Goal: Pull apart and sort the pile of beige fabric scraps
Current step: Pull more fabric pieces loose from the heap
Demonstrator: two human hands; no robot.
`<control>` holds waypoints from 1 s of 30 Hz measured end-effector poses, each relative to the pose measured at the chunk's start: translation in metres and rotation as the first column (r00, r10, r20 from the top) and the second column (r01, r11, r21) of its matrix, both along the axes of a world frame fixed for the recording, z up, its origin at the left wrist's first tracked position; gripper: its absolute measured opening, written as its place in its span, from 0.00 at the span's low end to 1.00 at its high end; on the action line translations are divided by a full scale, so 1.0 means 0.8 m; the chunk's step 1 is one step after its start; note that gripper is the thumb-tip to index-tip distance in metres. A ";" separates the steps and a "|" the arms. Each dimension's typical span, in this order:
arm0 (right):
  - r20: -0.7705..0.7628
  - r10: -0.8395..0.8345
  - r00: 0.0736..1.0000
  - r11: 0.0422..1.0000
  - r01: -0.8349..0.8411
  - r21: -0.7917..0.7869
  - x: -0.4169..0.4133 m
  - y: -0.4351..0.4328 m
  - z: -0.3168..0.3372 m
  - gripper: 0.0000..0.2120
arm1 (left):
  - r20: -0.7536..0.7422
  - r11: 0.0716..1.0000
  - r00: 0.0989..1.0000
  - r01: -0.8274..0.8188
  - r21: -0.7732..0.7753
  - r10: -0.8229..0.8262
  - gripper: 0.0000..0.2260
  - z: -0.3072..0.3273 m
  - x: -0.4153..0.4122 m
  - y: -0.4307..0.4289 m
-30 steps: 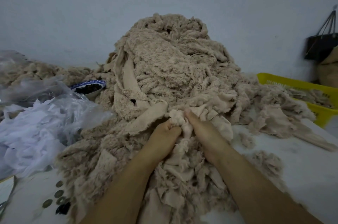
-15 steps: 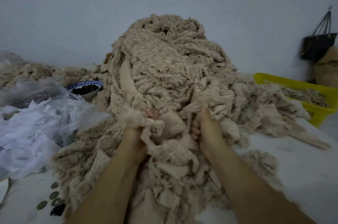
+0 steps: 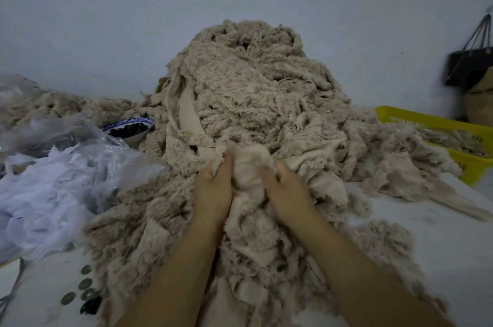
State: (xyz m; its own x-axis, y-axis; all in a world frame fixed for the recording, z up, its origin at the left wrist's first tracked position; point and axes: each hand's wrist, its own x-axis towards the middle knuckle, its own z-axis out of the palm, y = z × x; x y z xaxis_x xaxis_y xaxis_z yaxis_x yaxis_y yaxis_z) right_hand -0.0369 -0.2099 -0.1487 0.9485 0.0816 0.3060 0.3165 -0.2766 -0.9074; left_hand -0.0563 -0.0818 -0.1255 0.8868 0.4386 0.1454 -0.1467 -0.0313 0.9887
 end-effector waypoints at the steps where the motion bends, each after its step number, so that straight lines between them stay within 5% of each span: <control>1: -0.051 -0.072 0.996 0.995 0.075 0.070 0.002 -0.003 0.002 0.14 | -0.031 1.000 0.999 -0.012 0.021 0.012 0.23 0.000 0.000 -0.001; 7: -0.320 0.056 0.946 0.842 0.128 0.524 0.012 -0.009 0.002 0.16 | -0.079 0.994 0.991 0.109 -0.018 -0.110 0.19 0.002 -0.009 -0.010; 10: -0.350 0.104 0.931 0.803 0.128 0.581 0.016 -0.009 0.000 0.18 | -0.102 0.986 0.980 0.169 -0.009 -0.169 0.25 0.001 -0.012 -0.004; 21: -0.468 -0.065 0.881 0.749 0.353 0.561 0.024 -0.017 0.005 0.14 | -0.026 0.943 0.950 0.306 -0.131 -0.312 0.21 0.003 -0.011 -0.005; 26: -0.475 -0.100 0.874 0.719 0.393 0.572 0.025 -0.017 0.003 0.18 | 0.095 0.755 0.872 0.466 -0.462 -0.480 0.20 0.008 -0.015 0.000; 30: -0.505 -0.128 0.854 0.602 0.472 0.644 0.019 -0.040 0.015 0.19 | 0.306 0.569 0.875 0.477 -0.669 -0.374 0.18 0.015 -0.007 0.031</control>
State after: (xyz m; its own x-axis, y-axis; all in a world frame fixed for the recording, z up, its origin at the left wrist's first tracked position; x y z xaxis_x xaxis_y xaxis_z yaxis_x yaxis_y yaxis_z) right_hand -0.0215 -0.2421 -0.1365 0.9159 -0.3136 -0.2506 -0.0613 0.5078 -0.8593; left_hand -0.0622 -0.0567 -0.1133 0.9968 0.0241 0.0762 -0.0677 0.7609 0.6453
